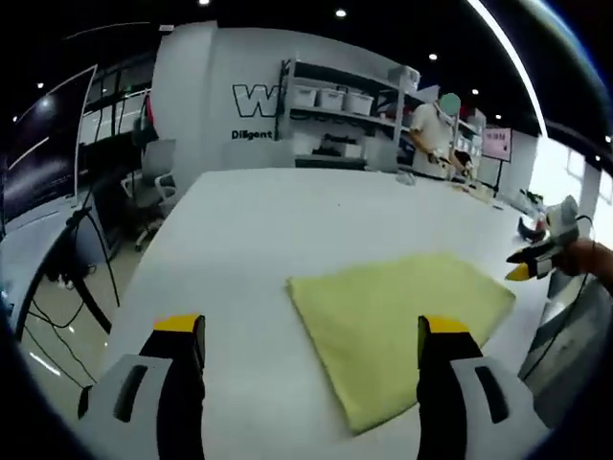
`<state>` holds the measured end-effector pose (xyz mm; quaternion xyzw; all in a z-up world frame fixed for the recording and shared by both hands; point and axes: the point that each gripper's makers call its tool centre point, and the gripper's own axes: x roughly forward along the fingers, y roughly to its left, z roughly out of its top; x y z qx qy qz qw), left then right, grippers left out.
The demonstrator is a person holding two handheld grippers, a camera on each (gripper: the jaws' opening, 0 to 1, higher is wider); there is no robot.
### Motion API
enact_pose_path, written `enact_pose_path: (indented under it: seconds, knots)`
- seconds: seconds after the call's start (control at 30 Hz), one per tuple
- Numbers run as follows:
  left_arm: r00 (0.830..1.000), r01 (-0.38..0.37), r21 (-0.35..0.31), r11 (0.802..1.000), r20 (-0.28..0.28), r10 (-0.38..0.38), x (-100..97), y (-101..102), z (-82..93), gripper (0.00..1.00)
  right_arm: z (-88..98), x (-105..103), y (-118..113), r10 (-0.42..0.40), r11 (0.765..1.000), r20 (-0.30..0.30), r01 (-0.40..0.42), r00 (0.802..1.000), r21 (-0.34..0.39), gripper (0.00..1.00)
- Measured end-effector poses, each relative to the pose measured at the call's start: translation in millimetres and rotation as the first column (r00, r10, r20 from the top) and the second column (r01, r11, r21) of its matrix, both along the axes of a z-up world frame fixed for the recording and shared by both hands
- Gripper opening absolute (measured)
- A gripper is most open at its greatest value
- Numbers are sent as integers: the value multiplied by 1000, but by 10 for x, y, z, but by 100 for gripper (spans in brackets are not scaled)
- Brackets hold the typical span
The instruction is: Fold the garment on the visible template until the final outline fits inside the template.
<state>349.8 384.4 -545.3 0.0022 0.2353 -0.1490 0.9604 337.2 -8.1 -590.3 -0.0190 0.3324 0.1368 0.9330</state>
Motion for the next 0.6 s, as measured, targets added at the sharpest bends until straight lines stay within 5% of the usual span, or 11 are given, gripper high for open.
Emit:
enact_pose_path:
  seconds: [0.23, 0.37, 0.47, 0.6]
  knots:
    - [995, -78, -83, 993, 58, 83, 14, -73, 192, 99, 142, 106, -99, -96, 995, 98, 97, 991, -9, 99]
    - [976, -83, -147, 986, 189, 110, 60, -173, 433, 97, 187, 110, -47, -82, 997, 132, 83, 988, -6, 100]
    - [990, -77, -83, 994, 108, 86, 19, -240, 270, 99, 169, 88, -4, -75, 997, 121, 78, 990, -15, 100]
    - [986, -74, -129, 989, 138, 92, 8, -306, 285, 99, 213, 69, 19, -99, 995, 147, 96, 984, 26, 100]
